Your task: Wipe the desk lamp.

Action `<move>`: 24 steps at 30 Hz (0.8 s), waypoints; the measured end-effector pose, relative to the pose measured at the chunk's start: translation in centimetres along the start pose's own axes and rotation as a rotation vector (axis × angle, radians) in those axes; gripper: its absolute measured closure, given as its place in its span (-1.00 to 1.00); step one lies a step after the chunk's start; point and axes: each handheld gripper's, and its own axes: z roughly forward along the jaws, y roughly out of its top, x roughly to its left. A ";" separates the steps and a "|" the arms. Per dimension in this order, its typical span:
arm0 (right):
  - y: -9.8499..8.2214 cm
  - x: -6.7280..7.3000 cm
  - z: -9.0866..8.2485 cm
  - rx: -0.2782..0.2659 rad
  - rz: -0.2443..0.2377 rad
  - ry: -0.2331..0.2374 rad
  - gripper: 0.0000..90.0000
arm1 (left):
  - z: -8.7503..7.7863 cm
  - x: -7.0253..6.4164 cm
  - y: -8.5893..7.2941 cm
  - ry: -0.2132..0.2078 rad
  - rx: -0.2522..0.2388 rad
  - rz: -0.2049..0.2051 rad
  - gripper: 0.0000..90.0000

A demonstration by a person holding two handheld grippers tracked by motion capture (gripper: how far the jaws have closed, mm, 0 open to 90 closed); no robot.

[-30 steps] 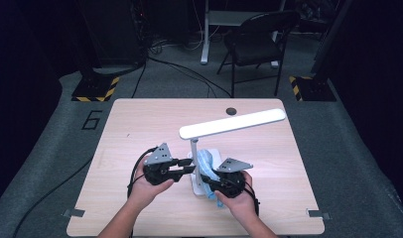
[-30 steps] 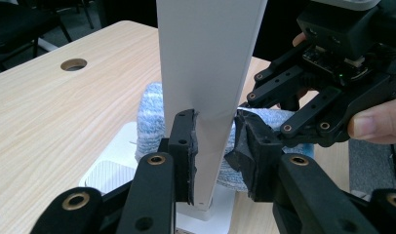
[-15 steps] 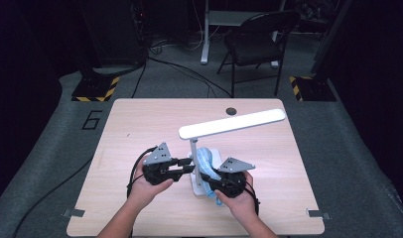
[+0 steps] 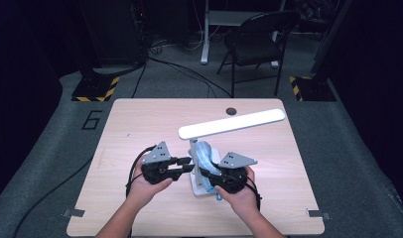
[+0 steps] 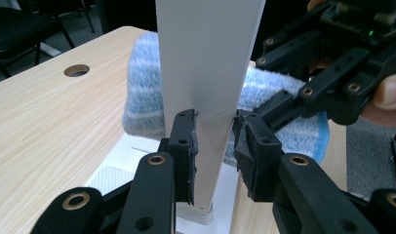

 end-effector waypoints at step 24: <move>4.2 0.7 -2.3 -0.089 -0.024 0.003 0.50 | -0.1 0.1 0.0 -0.001 0.007 0.006 0.55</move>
